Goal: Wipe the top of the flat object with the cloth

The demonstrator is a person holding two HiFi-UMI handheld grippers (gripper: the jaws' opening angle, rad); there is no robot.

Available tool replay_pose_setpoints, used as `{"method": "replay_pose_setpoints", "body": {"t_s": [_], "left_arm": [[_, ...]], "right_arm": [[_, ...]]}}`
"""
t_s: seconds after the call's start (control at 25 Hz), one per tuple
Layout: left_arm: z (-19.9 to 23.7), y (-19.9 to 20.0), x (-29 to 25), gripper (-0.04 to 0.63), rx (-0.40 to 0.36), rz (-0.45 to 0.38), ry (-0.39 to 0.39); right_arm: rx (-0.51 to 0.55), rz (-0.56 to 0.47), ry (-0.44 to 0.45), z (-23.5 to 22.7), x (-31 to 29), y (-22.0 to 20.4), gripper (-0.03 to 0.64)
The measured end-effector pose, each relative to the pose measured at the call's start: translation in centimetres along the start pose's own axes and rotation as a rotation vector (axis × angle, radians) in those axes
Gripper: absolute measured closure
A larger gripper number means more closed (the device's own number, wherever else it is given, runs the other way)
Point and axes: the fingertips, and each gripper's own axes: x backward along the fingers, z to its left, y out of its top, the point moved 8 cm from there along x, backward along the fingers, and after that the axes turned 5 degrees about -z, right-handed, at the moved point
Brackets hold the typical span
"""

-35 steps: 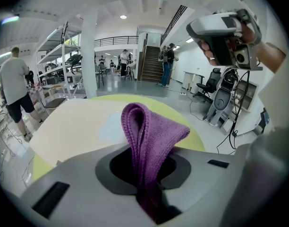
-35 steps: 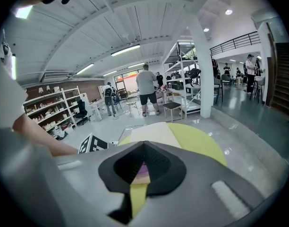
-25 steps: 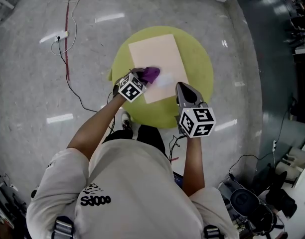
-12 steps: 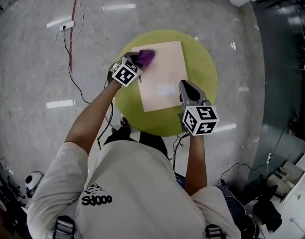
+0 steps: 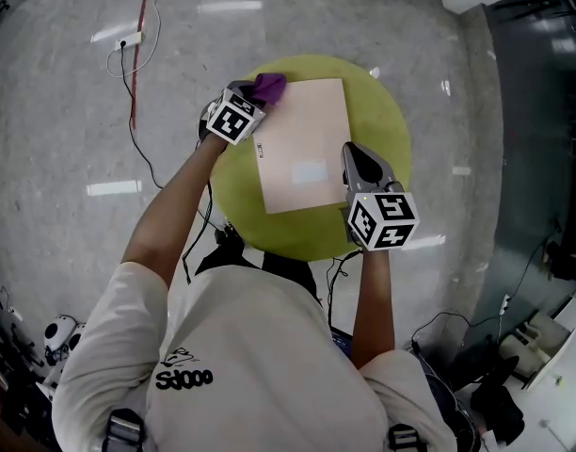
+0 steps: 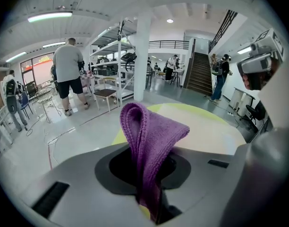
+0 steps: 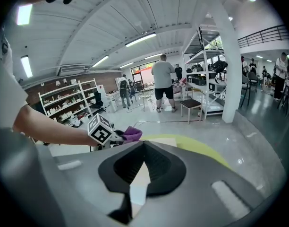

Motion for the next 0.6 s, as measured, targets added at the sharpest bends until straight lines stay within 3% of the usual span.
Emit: {"method": "replay_pose_setpoints", "body": {"t_s": [0.16,0.4,0.6], "left_arm": [[0.5,-0.3,0.3,0.527,0.037,-0.039,-0.026],[0.7,0.2,3.5,0.523,0.089,-0.158,0.008],[-0.1,1.4,7.7,0.523,0.068,-0.252,-0.003]], "right_arm": [[0.01,-0.021,-0.007,0.4,0.7,0.6,0.606],[0.043,-0.064,-0.032,1.5,2.2,1.9,0.606],[0.083,-0.114,-0.061,3.3,3.8,3.3,0.607]]}}
